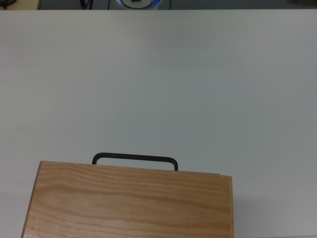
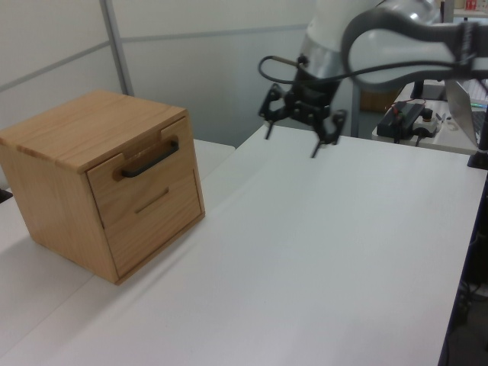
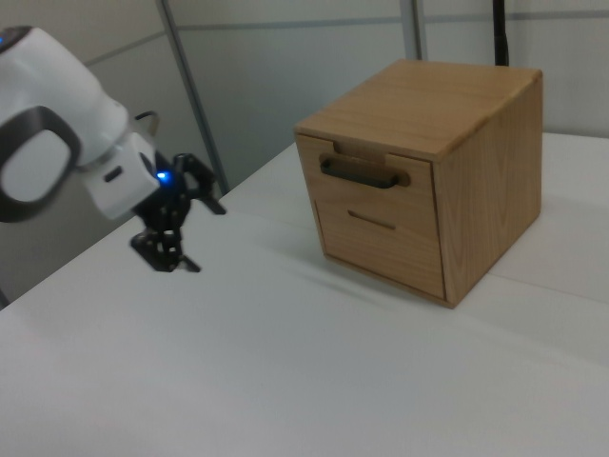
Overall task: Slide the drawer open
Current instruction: 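Open the gripper and swing it toward the cabinet's upper drawer, then lower the open gripper onto the black handle of the upper drawer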
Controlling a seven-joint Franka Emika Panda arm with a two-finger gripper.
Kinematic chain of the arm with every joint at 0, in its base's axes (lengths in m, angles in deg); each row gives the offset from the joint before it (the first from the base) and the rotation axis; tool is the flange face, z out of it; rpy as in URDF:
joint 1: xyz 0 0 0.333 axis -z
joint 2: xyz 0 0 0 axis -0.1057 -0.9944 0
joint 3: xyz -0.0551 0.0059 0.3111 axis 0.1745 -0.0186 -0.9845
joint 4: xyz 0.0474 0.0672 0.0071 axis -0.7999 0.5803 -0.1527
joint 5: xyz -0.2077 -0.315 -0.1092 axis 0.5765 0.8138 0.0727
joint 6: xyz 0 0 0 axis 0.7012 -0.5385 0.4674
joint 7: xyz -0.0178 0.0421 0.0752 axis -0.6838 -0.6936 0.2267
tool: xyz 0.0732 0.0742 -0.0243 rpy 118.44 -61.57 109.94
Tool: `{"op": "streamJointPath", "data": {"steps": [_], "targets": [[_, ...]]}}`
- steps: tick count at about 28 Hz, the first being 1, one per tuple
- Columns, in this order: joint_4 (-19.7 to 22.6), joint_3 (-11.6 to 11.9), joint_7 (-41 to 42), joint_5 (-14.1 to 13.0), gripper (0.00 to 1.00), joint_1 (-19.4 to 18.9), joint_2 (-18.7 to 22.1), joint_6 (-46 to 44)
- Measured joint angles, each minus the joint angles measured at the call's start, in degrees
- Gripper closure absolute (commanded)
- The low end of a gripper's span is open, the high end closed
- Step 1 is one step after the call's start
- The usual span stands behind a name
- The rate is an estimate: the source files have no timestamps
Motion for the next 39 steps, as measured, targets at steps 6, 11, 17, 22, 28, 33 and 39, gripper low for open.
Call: {"op": "streamJointPath", "data": {"steps": [6, 11, 17, 22, 28, 33, 39], "targets": [[-0.24, -0.08, -5.11, 0.0, 0.0, -0.04, -5.56, 11.76], [-1.3, -1.26, -7.43, 0.0, 0.0, -0.17, -9.9, 21.5], [-5.76, -1.87, -8.29, 0.0, 0.0, -0.48, -16.83, 28.6], [-11.18, -1.86, -8.29, 0.0, 0.03, -0.48, -23.54, 32.14], [-17.64, -1.86, -8.29, 1.05, 0.03, -0.48, -31.33, 36.67], [-21.77, -1.86, -8.29, 2.21, 0.03, -0.48, -36.62, 40.21], [-24.25, -1.86, -8.29, 4.56, 0.03, -0.48, -40.92, 43.19]]}}
